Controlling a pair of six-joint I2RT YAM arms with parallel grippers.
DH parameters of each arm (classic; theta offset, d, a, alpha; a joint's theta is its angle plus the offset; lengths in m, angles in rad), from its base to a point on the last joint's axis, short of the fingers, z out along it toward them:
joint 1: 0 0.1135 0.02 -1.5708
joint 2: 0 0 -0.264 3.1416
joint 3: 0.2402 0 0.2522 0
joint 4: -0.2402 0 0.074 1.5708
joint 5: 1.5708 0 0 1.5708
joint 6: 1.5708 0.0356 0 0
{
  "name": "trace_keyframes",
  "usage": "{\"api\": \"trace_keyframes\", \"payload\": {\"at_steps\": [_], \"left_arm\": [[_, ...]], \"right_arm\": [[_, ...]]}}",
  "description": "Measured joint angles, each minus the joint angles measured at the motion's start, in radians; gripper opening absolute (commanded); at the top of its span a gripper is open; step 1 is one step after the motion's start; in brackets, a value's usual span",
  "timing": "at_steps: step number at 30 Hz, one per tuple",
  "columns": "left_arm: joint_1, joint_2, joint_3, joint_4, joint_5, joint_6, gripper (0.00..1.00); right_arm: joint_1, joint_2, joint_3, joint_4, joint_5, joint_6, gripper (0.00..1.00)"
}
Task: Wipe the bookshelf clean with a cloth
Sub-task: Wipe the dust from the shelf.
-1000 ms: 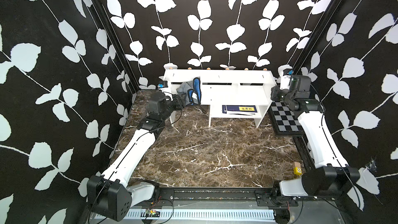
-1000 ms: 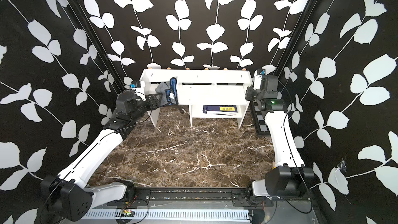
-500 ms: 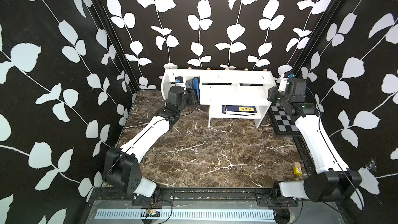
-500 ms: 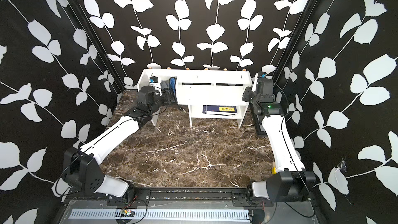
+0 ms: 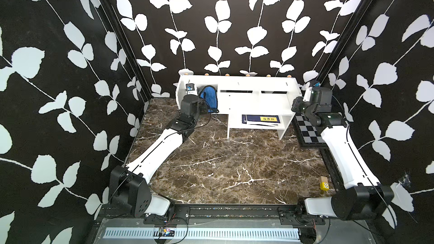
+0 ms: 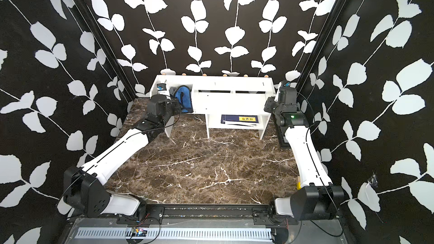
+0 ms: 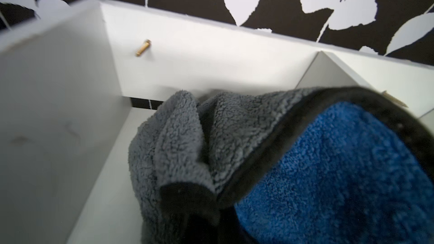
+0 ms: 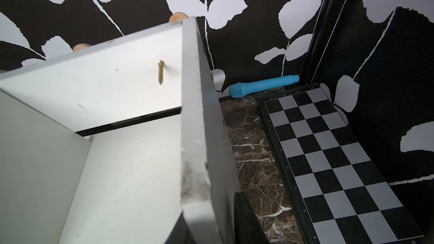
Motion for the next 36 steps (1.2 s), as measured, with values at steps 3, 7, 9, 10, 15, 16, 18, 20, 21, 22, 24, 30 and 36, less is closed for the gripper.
{"api": "trace_keyframes", "payload": {"at_steps": [3, 7, 9, 10, 15, 16, 18, 20, 21, 22, 24, 30, 36], "left_arm": [[0.000, -0.024, -0.001, -0.005, -0.097, 0.035, 0.00], [0.000, -0.022, -0.001, -0.040, -0.203, 0.055, 0.00], [0.000, -0.013, -0.001, -0.070, -0.259, 0.054, 0.00], [0.000, -0.006, 0.000, -0.080, -0.279, 0.054, 0.00], [0.000, 0.040, 0.012, -0.101, -0.297, 0.045, 0.00], [0.000, 0.046, 0.012, -0.100, -0.282, 0.042, 0.00], [0.000, 0.050, 0.012, -0.089, -0.229, 0.034, 0.00], [0.003, 0.050, 0.012, -0.067, -0.159, 0.021, 0.00], [0.004, 0.050, 0.012, -0.055, -0.122, 0.016, 0.00], [0.004, 0.050, 0.012, -0.044, -0.079, 0.011, 0.00], [0.003, 0.050, 0.012, -0.017, 0.008, 0.001, 0.00], [-0.005, 0.060, 0.012, 0.076, 0.245, -0.010, 0.00], [-0.007, 0.124, 0.013, 0.105, 0.306, -0.013, 0.00]], "right_arm": [[0.000, 0.000, 0.000, 0.000, 0.000, 0.000, 0.26], [0.000, -0.002, -0.006, 0.002, -0.001, 0.000, 0.28], [0.000, -0.002, -0.010, 0.001, -0.007, 0.001, 0.33], [0.000, -0.002, -0.011, 0.000, -0.011, 0.003, 0.37], [0.010, -0.004, -0.022, -0.015, -0.045, 0.016, 0.66], [0.014, -0.006, -0.025, -0.023, -0.048, 0.015, 0.71], [0.018, -0.016, -0.033, -0.042, -0.043, 0.016, 0.79], [0.023, -0.042, -0.051, -0.059, -0.026, 0.015, 0.85], [0.026, -0.061, -0.064, -0.066, -0.011, 0.011, 0.87], [0.027, -0.084, -0.076, -0.077, 0.007, 0.010, 0.88], [0.034, -0.144, -0.106, -0.095, 0.048, 0.006, 0.88], [0.071, -0.365, -0.236, -0.122, 0.127, 0.003, 0.88], [0.209, -0.493, -0.370, -0.134, 0.158, 0.005, 0.88]]}}
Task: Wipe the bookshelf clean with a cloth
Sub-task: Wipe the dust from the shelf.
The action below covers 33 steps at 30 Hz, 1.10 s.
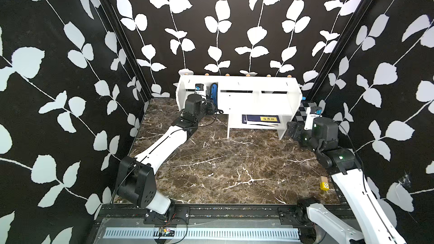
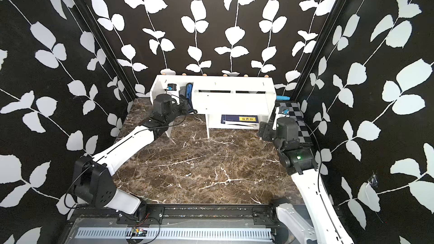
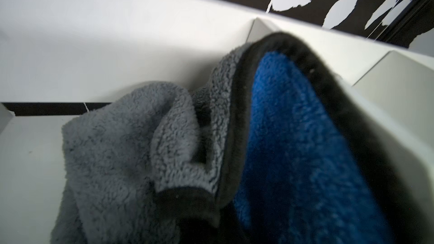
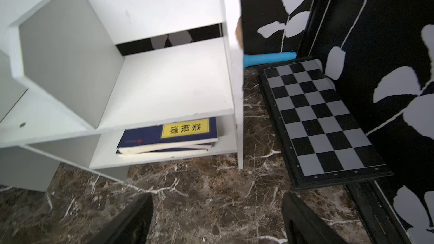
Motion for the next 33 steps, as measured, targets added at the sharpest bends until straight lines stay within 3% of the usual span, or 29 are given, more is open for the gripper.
{"api": "trace_keyframes", "payload": {"at_steps": [4, 9, 13, 16, 23, 27, 30, 33], "left_arm": [[-0.001, -0.017, 0.000, -0.027, -0.088, 0.001, 0.00], [-0.007, -0.112, -0.008, -0.166, -0.333, 0.016, 0.00], [-0.004, -0.209, -0.018, -0.239, -0.435, 0.050, 0.00], [-0.003, -0.243, -0.018, -0.255, -0.410, 0.064, 0.04], [-0.003, -0.154, -0.017, -0.220, -0.191, 0.060, 0.42], [-0.004, -0.064, 0.014, -0.190, -0.113, 0.045, 0.52], [-0.004, -0.031, 0.048, -0.177, -0.081, 0.031, 0.47], [-0.004, -0.005, 0.069, -0.176, -0.055, 0.022, 0.19]], "right_arm": [[0.059, -0.010, -0.018, -0.021, 0.010, 0.004, 0.87], [0.103, -0.004, -0.018, -0.018, 0.020, 0.013, 0.87], [0.129, 0.003, -0.018, -0.012, 0.023, 0.022, 0.86], [0.142, 0.008, -0.018, -0.007, 0.024, 0.027, 0.86], [0.176, 0.010, -0.018, -0.008, 0.042, 0.029, 0.86], [0.178, 0.000, -0.018, -0.010, 0.056, 0.028, 0.86], [0.179, -0.014, -0.018, -0.013, 0.064, 0.028, 0.86], [0.179, -0.026, -0.018, -0.018, 0.071, 0.028, 0.86]]}}
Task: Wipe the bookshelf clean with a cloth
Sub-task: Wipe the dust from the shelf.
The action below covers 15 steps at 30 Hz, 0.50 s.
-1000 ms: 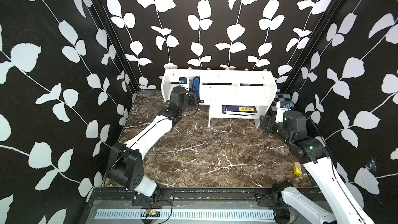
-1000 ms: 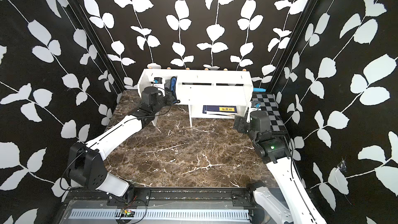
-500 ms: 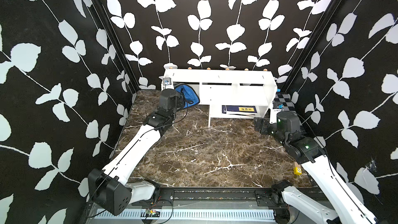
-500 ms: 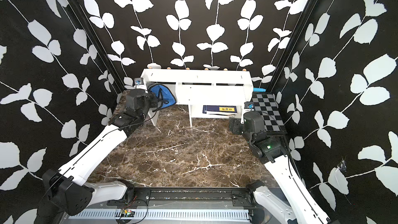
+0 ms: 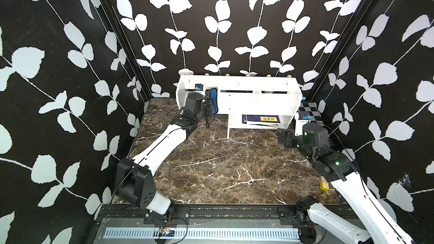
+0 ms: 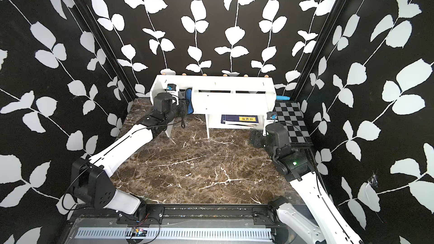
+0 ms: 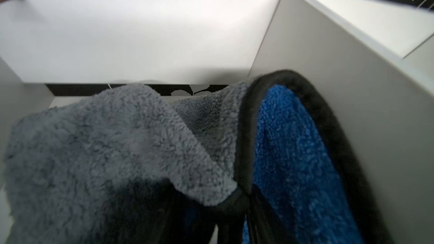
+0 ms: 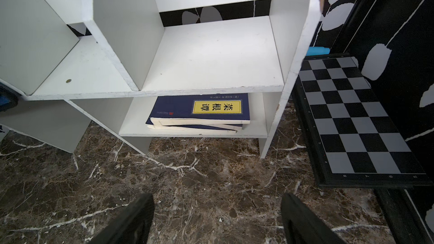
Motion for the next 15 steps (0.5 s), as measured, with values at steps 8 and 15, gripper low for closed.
{"api": "trace_keyframes", "payload": {"at_steps": [8, 15], "left_arm": [[0.000, 0.031, 0.052, -0.060, 0.013, 0.001, 0.00], [0.002, 0.056, 0.169, -0.119, -0.121, 0.047, 0.00]], "right_arm": [[0.000, -0.016, 0.000, -0.003, 0.006, 0.000, 0.86], [0.000, -0.017, 0.000, -0.003, 0.006, 0.001, 0.86]]}}
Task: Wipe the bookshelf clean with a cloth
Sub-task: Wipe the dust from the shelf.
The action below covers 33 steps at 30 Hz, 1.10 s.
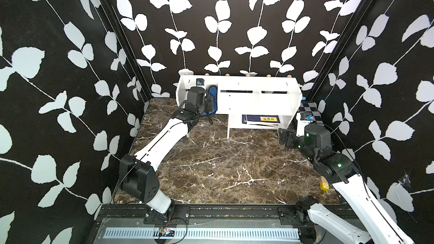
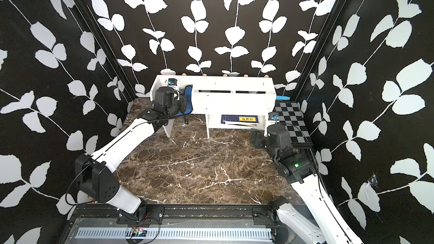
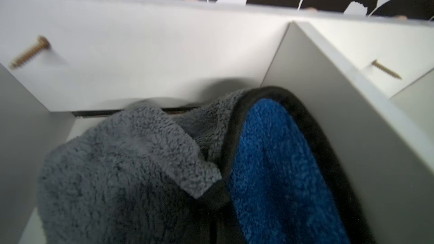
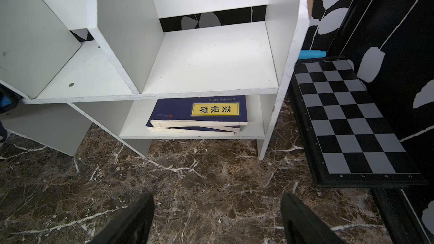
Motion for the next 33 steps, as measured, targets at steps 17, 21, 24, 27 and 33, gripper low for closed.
{"api": "trace_keyframes", "payload": {"at_steps": [17, 21, 24, 27, 33], "left_arm": [[0.072, -0.044, 0.059, 0.068, -0.285, 0.078, 0.00], [0.100, -0.084, 0.049, 0.083, -0.276, 0.077, 0.00], [0.111, -0.085, 0.050, 0.088, -0.168, 0.061, 0.00], [0.114, -0.057, 0.061, 0.064, -0.029, 0.042, 0.00], [0.108, -0.004, 0.069, -0.070, 0.132, 0.041, 0.15]], "right_arm": [[0.001, -0.026, -0.019, -0.004, 0.000, 0.000, 0.86], [0.001, -0.026, -0.022, -0.003, 0.000, 0.000, 0.86], [0.001, -0.026, -0.026, -0.003, -0.002, 0.000, 0.86], [0.001, -0.027, -0.026, -0.004, -0.001, 0.000, 0.86], [0.001, -0.043, -0.026, -0.008, 0.001, 0.000, 0.86]]}}
